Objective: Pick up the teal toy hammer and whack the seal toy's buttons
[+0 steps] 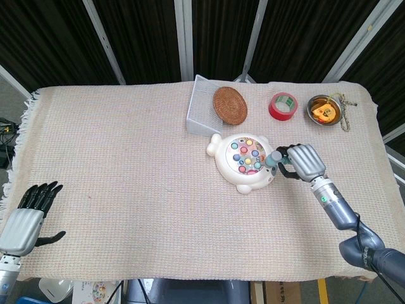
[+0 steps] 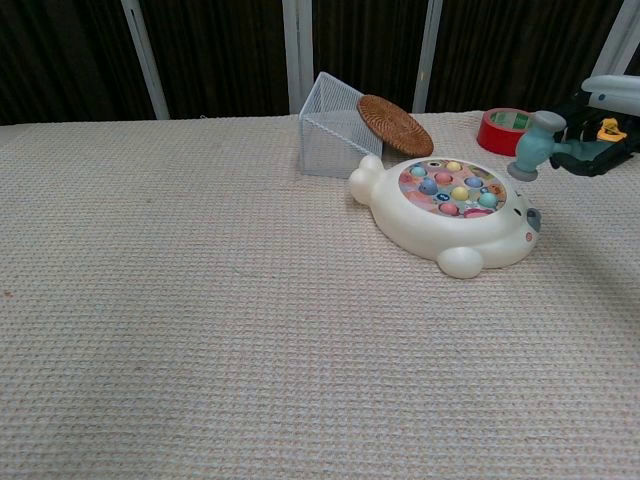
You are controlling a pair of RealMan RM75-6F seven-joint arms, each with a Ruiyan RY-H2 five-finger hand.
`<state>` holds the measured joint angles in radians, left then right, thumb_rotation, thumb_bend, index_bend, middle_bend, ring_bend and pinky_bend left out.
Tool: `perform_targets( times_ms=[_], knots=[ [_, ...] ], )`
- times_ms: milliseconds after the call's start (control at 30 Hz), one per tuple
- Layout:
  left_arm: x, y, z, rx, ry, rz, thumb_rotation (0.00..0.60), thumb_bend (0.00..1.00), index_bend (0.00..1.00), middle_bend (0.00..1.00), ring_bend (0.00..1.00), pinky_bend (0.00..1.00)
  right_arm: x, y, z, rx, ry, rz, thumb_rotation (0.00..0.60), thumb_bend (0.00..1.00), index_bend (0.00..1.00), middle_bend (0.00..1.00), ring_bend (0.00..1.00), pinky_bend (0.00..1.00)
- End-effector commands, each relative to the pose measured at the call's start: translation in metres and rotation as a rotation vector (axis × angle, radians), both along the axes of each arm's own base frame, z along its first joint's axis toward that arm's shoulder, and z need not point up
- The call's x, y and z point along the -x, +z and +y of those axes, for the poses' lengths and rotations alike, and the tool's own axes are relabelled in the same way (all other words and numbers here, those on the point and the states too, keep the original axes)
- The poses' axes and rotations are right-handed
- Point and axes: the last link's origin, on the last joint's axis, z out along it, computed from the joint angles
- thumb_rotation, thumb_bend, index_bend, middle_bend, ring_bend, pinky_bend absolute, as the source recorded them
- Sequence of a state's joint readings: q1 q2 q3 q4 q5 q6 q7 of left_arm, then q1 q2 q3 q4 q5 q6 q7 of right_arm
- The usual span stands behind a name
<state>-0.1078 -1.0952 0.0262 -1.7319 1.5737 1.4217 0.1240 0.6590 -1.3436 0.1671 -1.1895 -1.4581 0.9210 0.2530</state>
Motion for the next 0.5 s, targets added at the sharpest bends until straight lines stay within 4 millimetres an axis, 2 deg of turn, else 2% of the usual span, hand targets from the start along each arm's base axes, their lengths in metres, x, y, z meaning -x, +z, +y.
perform_targets(
  times_ms=[33, 500],
  knots=[
    [0.001, 0.0, 0.0, 0.001, 0.003, 0.0, 0.6, 0.05, 0.0, 0.0, 0.0, 0.0, -0.016, -0.006, -0.008, -0.015, 0.023, 0.051, 0.6, 0.78, 0.94, 0.79, 0.66, 0.53],
    [0.005, -0.002, 0.003, 0.007, 0.017, -0.008, 0.6, 0.05, 0.0, 0.0, 0.0, 0.0, -0.026, -0.026, -0.014, -0.058, 0.027, 0.185, 0.6, 0.78, 0.95, 0.8, 0.67, 0.53]
  ],
)
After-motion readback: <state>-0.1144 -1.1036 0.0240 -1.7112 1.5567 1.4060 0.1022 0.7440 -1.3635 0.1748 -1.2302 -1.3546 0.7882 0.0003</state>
